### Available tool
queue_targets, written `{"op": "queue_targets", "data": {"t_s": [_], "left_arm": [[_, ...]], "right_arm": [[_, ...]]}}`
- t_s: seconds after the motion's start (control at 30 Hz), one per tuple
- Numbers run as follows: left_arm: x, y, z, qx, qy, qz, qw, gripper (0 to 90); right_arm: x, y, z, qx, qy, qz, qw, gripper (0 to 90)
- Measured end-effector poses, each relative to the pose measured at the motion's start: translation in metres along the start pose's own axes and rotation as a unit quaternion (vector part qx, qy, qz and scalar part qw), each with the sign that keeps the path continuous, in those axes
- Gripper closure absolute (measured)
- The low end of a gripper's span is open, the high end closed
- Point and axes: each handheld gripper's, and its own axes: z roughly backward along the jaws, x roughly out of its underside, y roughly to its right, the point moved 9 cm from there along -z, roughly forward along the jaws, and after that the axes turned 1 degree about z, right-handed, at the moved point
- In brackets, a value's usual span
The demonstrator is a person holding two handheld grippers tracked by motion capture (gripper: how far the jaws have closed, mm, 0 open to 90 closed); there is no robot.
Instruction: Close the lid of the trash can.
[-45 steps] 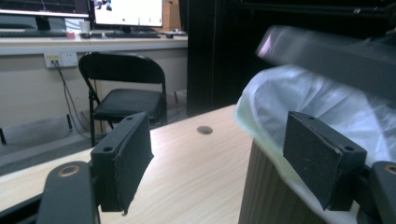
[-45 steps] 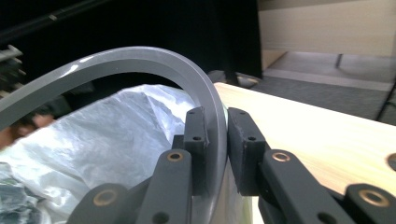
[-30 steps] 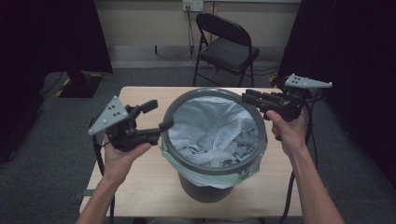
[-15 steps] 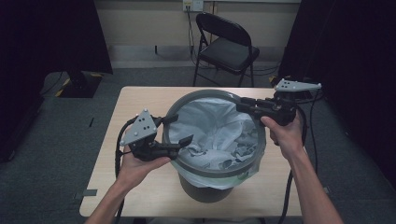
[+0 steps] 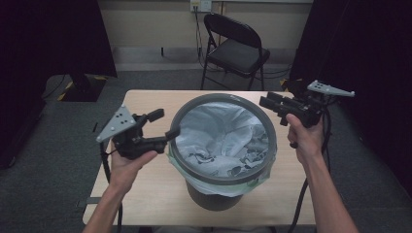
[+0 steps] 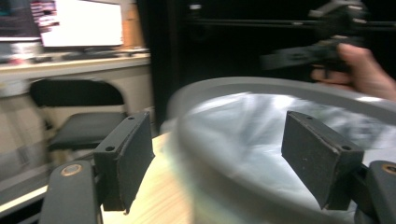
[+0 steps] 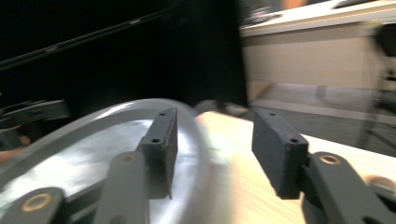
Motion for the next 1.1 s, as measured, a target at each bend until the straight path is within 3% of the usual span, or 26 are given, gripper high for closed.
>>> {"op": "queue_targets", "data": {"t_s": [0.13,0.17,0.2,0.23,0.3,0.33,0.37,0.43,0.47,0.5,0.53,0.57,0.6,0.63,0.67,0.7,0.77,0.87,0.97,1.0,1.03,1.07,1.1], "left_arm": [[0.022,-0.033,0.01,-0.037,-0.02,0.024,0.9988,23.2],[0.03,-0.04,0.012,-0.047,-0.028,0.03,0.998,22.5],[0.03,-0.04,0.012,-0.047,-0.028,0.03,0.998,22.4],[0.048,-0.05,0.014,-0.059,-0.051,0.039,0.9962,21.7],[0.069,-0.061,0.015,-0.082,-0.068,0.04,0.9935,20.3],[0.069,-0.061,0.015,-0.082,-0.068,0.04,0.9935,19.6],[0.091,-0.07,0.014,-0.097,-0.103,0.039,0.9891,18.7],[0.111,-0.075,0.013,-0.102,-0.122,0.053,0.9858,17.7],[0.111,-0.075,0.013,-0.102,-0.122,0.053,0.9858,17.7],[0.137,-0.078,0.011,-0.114,-0.163,0.047,0.9788,17.7],[0.15,-0.078,0.011,-0.115,-0.183,0.051,0.975,17.8],[0.162,-0.078,0.011,-0.117,-0.197,0.053,0.9719,18.1],[0.162,-0.078,0.011,-0.117,-0.197,0.053,0.9719,18.2],[0.183,-0.079,0.01,-0.134,-0.221,0.05,0.9648,18.7],[0.19,-0.079,0.008,-0.138,-0.223,0.052,0.9636,19.8],[0.198,-0.079,0.007,-0.141,-0.232,0.056,0.9609,20.0],[0.208,-0.078,0.006,-0.147,-0.26,0.045,0.9533,20.5],[0.217,-0.078,0.006,-0.154,-0.256,0.046,0.9533,20.8],[0.235,-0.078,0.006,-0.148,-0.281,0.049,0.9471,20.4],[0.242,-0.078,0.006,-0.149,-0.286,0.053,0.9451,20.5],[0.249,-0.077,0.007,-0.152,-0.296,0.051,0.9416,20.6],[0.249,-0.077,0.007,-0.152,-0.296,0.051,0.9416,20.9],[0.258,-0.075,0.005,-0.151,-0.307,0.042,0.9385,20.9]], "right_arm": [[0.014,0.032,0.017,0.053,0.01,-0.022,0.9983,43.9],[0.02,0.039,0.022,0.067,0.012,-0.027,0.9973,40.4],[0.02,0.039,0.022,0.067,0.012,-0.027,0.9973,40.4],[0.035,0.052,0.029,0.095,0.002,-0.038,0.9948,33.1],[0.053,0.064,0.037,0.112,-0.01,-0.052,0.9923,30.4],[0.063,0.07,0.04,0.125,-0.017,-0.055,0.9905,28.7],[0.075,0.074,0.041,0.135,-0.026,-0.058,0.9888,26.8],[0.102,0.082,0.04,0.15,-0.057,-0.059,0.9853,21.8],[0.117,0.085,0.039,0.157,-0.073,-0.059,0.9831,18.1],[0.131,0.088,0.038,0.161,-0.091,-0.059,0.9809,15.3],[0.145,0.091,0.037,0.173,-0.109,-0.058,0.9772,15.7],[0.161,0.095,0.038,0.19,-0.138,-0.052,0.9706,15.5],[0.161,0.095,0.038,0.19,-0.138,-0.052,0.9706,15.5],[0.187,0.102,0.038,0.218,-0.175,-0.045,0.959,15.7],[0.198,0.104,0.038,0.218,-0.193,-0.048,0.9554,15.7],[0.205,0.105,0.038,0.218,-0.204,-0.049,0.9532,15.7],[0.213,0.109,0.038,0.236,-0.219,-0.048,0.9456,15.8],[0.226,0.114,0.037,0.26,-0.223,-0.04,0.9387,17.3],[0.245,0.116,0.035,0.271,-0.254,-0.027,0.928,17.3],[0.249,0.116,0.033,0.273,-0.254,-0.022,0.9277,17.3],[0.253,0.116,0.032,0.276,-0.26,-0.021,0.9251,17.2],[0.256,0.116,0.031,0.277,-0.265,-0.016,0.9234,17.3],[0.259,0.115,0.029,0.275,-0.267,-0.013,0.9233,17.2]]}}
